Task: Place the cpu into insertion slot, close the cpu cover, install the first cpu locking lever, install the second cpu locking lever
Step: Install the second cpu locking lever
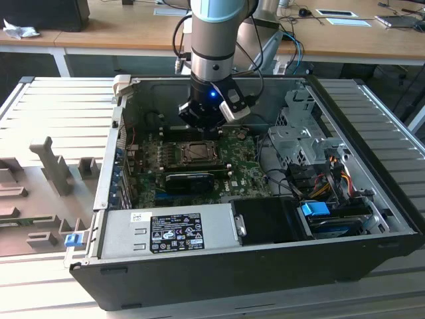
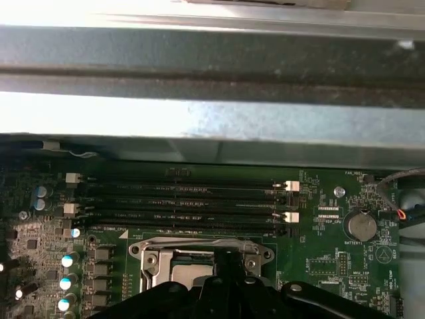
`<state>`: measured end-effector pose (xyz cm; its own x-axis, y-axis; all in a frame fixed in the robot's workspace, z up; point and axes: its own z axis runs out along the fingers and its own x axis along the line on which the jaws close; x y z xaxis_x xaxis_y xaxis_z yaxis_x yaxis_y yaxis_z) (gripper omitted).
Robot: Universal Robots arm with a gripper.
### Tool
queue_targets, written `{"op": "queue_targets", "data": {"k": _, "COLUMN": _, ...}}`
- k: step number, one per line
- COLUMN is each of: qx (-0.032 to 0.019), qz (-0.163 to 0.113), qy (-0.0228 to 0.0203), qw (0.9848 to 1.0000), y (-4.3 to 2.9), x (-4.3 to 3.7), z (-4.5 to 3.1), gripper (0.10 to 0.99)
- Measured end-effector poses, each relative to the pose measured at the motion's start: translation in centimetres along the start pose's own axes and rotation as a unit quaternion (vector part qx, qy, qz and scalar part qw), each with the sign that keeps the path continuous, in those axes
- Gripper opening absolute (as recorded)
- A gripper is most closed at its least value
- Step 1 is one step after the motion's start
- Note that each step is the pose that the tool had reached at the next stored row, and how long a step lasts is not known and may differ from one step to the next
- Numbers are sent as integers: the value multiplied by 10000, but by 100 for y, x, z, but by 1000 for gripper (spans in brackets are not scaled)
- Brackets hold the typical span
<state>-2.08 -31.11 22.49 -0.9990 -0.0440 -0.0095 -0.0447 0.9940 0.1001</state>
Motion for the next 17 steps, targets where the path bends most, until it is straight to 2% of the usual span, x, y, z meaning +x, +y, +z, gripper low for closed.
{"op": "queue_targets", "data": {"k": 17, "qx": 0, "qz": 0, "qy": 0, "qw": 10000, "y": -113, "x": 5, "z": -11, "gripper": 106}}
